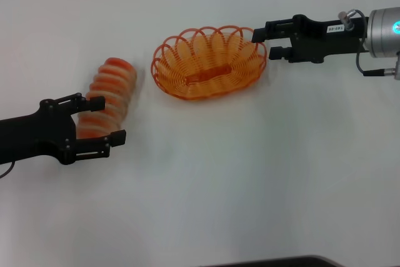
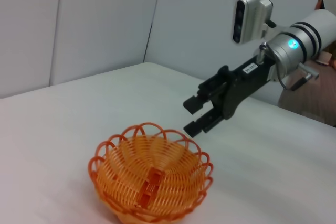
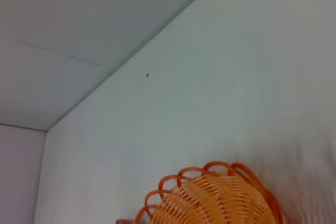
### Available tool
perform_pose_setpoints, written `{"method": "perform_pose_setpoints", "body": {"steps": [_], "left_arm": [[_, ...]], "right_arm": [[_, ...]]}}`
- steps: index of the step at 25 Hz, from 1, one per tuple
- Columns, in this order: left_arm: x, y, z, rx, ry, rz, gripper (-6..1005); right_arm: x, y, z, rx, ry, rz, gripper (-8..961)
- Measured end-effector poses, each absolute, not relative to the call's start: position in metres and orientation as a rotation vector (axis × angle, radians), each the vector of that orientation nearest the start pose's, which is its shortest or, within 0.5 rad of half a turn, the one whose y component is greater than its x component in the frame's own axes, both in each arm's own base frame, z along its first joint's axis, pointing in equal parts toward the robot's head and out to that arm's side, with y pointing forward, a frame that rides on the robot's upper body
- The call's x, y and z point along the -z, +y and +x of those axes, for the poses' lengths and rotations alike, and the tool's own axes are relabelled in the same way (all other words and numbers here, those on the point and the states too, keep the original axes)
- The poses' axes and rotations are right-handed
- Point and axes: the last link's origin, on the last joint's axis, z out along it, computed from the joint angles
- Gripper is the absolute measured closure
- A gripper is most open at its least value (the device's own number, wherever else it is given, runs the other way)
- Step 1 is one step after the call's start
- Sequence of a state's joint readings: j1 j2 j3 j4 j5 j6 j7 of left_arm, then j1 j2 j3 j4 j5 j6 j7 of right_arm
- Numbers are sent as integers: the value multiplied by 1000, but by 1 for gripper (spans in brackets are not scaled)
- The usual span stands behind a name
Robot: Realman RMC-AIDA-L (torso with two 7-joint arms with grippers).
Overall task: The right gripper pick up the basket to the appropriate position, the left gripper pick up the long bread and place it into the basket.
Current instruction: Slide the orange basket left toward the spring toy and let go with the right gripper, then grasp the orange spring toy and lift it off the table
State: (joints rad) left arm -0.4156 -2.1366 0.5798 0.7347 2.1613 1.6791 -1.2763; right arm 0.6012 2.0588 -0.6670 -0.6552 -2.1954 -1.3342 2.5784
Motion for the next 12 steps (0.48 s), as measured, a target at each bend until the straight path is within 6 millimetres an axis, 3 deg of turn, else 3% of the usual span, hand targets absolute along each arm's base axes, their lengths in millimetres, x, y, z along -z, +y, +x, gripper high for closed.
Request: {"method": "perform_pose_setpoints", "body": {"steps": [7, 12], "left_arm": [[3, 282, -291, 687, -618, -2739, 134], [4, 281, -291, 697, -629, -2733, 133]], "right_arm": [[-27, 351, 306, -689, 2081, -1925, 193], [-56, 338, 317, -974, 1804, -1960, 90]]}}
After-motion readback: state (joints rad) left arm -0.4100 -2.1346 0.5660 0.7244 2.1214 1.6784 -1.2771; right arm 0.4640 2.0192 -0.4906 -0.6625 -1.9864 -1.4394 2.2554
